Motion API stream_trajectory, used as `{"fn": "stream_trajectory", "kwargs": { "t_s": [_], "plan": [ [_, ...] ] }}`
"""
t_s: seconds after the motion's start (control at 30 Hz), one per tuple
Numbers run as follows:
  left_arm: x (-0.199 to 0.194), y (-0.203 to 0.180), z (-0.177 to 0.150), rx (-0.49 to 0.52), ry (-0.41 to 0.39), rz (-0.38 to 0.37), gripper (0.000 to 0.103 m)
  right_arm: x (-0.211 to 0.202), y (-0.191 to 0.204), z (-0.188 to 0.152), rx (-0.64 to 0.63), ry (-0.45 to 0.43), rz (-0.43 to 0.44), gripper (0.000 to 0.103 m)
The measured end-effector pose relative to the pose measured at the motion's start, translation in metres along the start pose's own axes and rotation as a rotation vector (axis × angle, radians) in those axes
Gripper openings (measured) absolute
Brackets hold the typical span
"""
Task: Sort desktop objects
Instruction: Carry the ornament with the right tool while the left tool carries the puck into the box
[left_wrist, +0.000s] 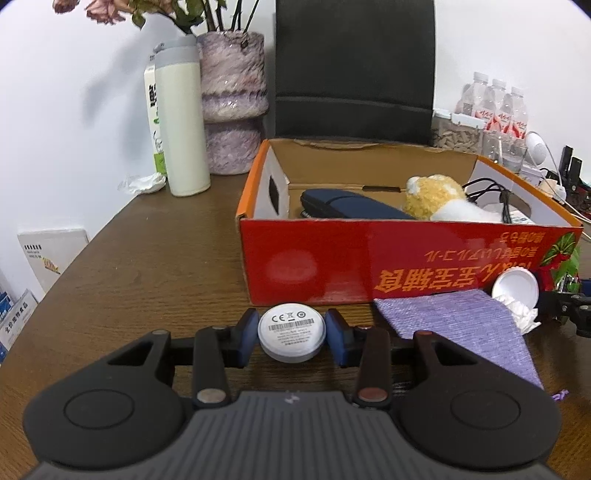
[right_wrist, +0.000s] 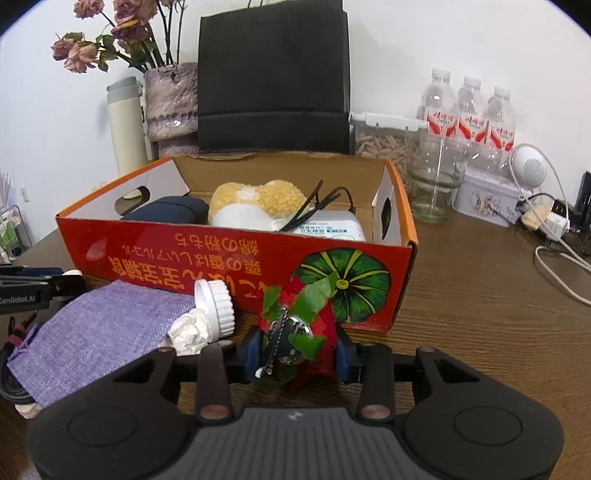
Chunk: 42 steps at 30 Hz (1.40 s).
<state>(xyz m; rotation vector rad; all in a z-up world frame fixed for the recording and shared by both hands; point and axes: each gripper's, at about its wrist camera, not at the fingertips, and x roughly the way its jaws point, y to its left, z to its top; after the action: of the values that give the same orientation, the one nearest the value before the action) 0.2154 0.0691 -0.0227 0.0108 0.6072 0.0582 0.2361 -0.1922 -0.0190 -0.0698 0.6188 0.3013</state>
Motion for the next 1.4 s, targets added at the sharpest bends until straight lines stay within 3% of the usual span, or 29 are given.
{"fn": "stream_trajectory", "kwargs": {
  "t_s": [0.4,0.77,1.07,1.4],
  "plan": [
    [-0.025,0.002,0.001,-0.034,-0.069,0.021,0.04,-0.017,0.007,-0.002,-0.045,-0.048,-0.014,0.036],
    [-0.064,-0.014,0.0,-0.04,-0.155,-0.036,0.04,-0.043,0.025,-0.003,-0.068,-0.108,0.027,0.036],
    [-0.09,-0.032,0.024,-0.031,-0.257,-0.09,0.04,-0.078,0.043,0.021,-0.072,-0.233,0.099,0.036],
    [-0.075,-0.053,0.061,-0.057,-0.305,-0.133,0.04,-0.062,0.039,0.054,-0.033,-0.278,0.107,0.036]
  ]
}}
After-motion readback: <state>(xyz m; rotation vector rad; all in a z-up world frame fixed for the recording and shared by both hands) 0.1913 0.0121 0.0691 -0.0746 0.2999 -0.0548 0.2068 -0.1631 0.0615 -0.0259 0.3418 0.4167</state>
